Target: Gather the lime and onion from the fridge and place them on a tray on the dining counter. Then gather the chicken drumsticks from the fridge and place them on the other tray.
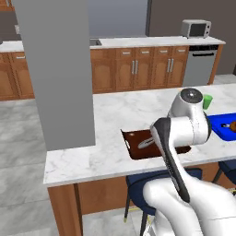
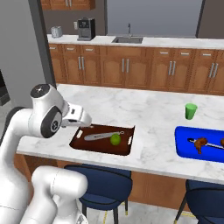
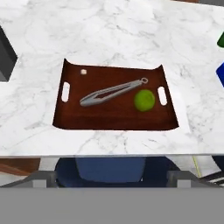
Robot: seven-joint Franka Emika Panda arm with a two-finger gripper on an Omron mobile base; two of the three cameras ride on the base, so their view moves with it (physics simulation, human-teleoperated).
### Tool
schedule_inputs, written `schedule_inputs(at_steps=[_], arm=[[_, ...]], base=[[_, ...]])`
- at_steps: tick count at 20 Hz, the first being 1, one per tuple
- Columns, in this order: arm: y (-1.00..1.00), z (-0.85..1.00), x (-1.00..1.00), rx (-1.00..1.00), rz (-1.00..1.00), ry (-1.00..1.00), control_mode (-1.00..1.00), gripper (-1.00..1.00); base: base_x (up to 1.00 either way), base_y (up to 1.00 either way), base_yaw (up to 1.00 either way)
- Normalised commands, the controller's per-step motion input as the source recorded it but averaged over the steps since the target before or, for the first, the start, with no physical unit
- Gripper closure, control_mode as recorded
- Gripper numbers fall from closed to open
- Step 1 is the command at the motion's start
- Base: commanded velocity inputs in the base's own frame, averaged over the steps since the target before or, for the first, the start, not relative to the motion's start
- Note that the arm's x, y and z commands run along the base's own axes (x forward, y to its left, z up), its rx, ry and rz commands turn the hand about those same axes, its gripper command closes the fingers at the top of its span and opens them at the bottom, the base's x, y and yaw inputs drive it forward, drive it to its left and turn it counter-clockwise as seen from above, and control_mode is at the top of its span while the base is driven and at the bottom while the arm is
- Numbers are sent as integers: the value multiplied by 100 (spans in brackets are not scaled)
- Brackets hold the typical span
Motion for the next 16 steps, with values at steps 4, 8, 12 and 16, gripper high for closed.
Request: schedule_inputs(at_steps=[4,8,12,16], arm=[[42,37,-98,1,7,-18,-100,-100],[16,44,-100,2,3,-19,-100,-100],[-3,53,-86,3,2,-18,-100,-100],[-6,9,-35,4,4,-8,-100,-100]], base=[[0,0,0],[0,0,0],[0,0,0],[0,0,0]])
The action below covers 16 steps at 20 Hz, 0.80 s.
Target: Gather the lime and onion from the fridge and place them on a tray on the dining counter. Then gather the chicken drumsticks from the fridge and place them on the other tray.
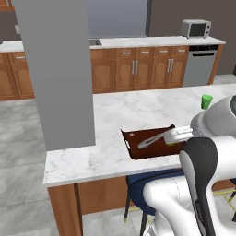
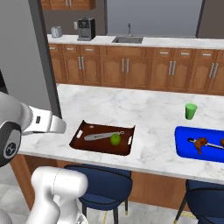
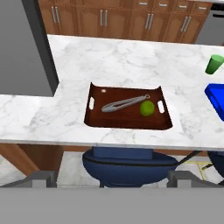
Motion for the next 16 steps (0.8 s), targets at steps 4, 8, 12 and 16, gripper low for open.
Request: schedule_inputs(at_steps=[4,8,12,16], arm=[[0,-8,0,0,1,0,-100,-100],[0,0,0,0,0,0,-100,-100],[0,0,0,0,0,0,100,-100],[0,0,0,0,0,0,100,-100]], base=[[0,0,0],[0,0,0],[0,0,0],[-8,15,0]])
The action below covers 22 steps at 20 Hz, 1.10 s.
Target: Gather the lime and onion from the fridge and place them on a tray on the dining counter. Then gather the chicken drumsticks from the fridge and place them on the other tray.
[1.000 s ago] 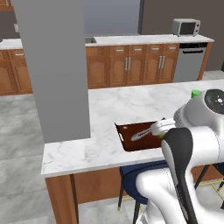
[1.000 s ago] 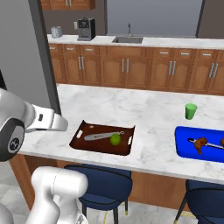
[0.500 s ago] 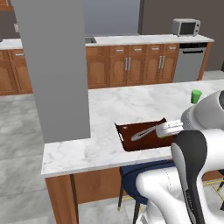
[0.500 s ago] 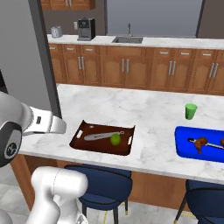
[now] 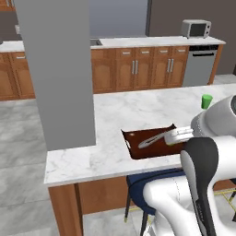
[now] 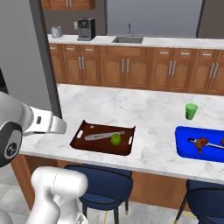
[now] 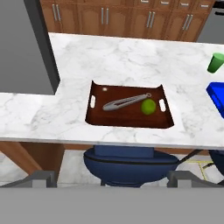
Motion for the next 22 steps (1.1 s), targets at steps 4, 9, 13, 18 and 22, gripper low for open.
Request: schedule_inputs(at_steps=[4,9,13,18,22], arm=[[0,0,0,0,0,0,100,-100],[0,0,0,0,0,0,100,-100],[0,0,0,0,0,0,100,-100],[0,0,0,0,0,0,100,-100],[0,0,0,0,0,0,100,-100]], base=[[-28,70,0],[-26,78,0],[-11,96,6],[0,100,14],[1,100,16]])
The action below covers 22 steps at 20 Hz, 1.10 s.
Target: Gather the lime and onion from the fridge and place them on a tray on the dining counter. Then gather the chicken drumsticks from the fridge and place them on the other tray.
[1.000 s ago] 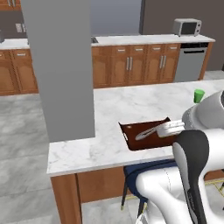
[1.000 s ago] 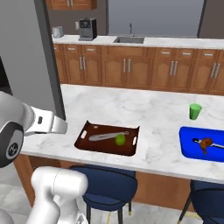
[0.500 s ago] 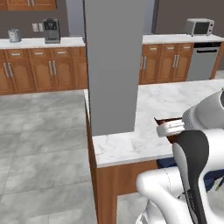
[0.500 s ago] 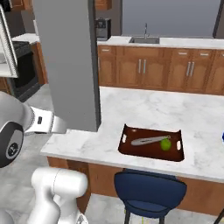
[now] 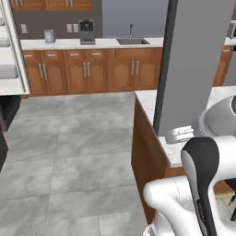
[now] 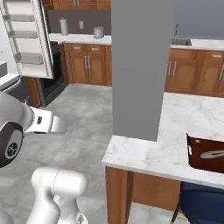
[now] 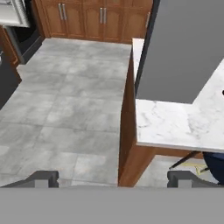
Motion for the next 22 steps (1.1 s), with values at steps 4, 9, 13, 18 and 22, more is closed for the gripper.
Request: schedule_inputs(at_steps=[4,9,13,18,22], arm=[[0,0,0,0,0,0,100,-100],[0,0,0,0,0,0,100,-100],[0,0,0,0,0,0,100,-100],[0,0,0,0,0,0,100,-100],[0,0,0,0,0,0,100,-100]], base=[[20,96,20],[75,57,24],[100,4,29],[97,0,34],[87,0,36]])
